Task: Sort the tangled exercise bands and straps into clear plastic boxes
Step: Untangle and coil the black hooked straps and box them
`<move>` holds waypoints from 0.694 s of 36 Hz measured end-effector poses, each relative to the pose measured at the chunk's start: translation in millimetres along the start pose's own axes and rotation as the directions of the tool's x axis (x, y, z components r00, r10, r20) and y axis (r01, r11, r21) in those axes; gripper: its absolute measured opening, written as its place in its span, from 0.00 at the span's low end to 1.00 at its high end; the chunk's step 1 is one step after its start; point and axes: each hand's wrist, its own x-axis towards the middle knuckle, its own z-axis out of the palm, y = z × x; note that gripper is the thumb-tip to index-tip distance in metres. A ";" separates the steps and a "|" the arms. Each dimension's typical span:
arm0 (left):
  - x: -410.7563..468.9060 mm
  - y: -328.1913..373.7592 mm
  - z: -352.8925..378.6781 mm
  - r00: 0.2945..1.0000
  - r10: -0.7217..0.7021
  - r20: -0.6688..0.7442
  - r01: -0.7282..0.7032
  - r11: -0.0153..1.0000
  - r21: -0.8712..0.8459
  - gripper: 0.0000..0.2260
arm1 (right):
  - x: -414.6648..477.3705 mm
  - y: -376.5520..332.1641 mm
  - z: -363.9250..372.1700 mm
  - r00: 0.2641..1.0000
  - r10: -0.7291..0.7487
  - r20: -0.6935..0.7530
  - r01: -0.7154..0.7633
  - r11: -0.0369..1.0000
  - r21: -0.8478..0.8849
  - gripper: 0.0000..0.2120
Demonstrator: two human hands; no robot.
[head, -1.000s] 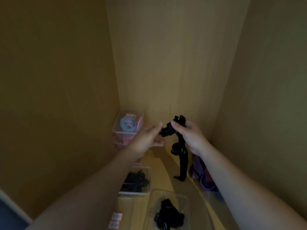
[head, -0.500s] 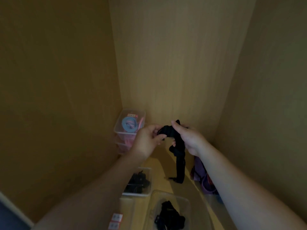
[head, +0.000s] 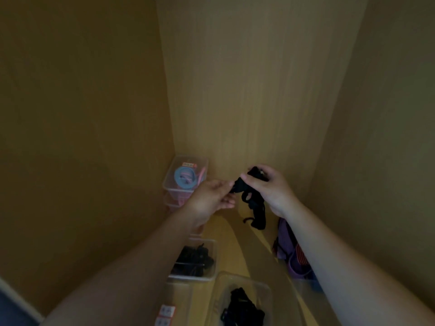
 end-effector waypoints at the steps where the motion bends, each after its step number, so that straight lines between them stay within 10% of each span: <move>1: 1.5 -1.0 -1.1 1.000 -0.003 -0.001 0.003 1.000 -0.028 0.06 | 0.7 -0.1 -1.0 1.000 0.013 0.009 -0.013 1.000 0.003 0.18; 11: 8.5 -6.4 -3.5 0.983 0.155 -0.102 -0.161 0.985 -0.053 0.16 | 5.3 7.4 -8.0 0.976 0.172 0.131 -0.178 0.983 0.034 0.21; 25: 4.9 -13.6 12.0 0.844 0.479 -0.242 -0.323 0.813 0.485 0.13 | 9.5 14.5 3.1 0.971 0.190 0.146 -0.206 0.973 0.104 0.21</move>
